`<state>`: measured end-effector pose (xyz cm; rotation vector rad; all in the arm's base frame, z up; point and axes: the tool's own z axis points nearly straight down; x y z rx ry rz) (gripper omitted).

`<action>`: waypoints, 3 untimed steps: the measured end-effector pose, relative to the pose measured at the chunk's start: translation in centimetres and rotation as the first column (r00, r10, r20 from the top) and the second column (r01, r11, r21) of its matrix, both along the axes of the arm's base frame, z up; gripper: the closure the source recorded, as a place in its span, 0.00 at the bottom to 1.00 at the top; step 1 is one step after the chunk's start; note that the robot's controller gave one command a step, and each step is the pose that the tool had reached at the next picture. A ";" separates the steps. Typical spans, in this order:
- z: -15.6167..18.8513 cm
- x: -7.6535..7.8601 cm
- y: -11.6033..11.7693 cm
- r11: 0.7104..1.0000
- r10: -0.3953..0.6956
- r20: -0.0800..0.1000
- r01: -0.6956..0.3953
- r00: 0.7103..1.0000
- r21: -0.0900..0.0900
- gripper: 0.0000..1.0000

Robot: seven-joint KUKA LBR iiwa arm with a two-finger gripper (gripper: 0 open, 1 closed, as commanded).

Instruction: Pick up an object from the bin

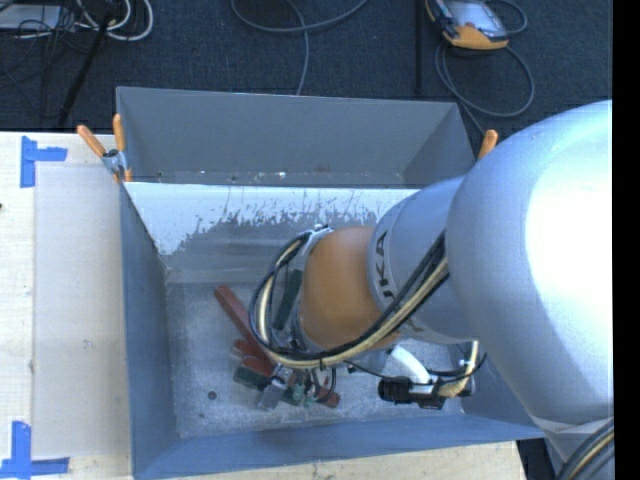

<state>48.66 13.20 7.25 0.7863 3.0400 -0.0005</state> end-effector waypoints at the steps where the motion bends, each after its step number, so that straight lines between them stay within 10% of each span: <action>1: 0.0 0.0 0.0 1.000 0.000 0.000 0.000 1.000 0.000 1.00; 3: 2.0 -0.4 0.0 1.000 0.001 -0.013 -0.001 1.000 -0.002 1.00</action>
Offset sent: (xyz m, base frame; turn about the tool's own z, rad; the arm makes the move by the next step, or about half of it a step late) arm 0.0000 -0.0001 0.0732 0.0000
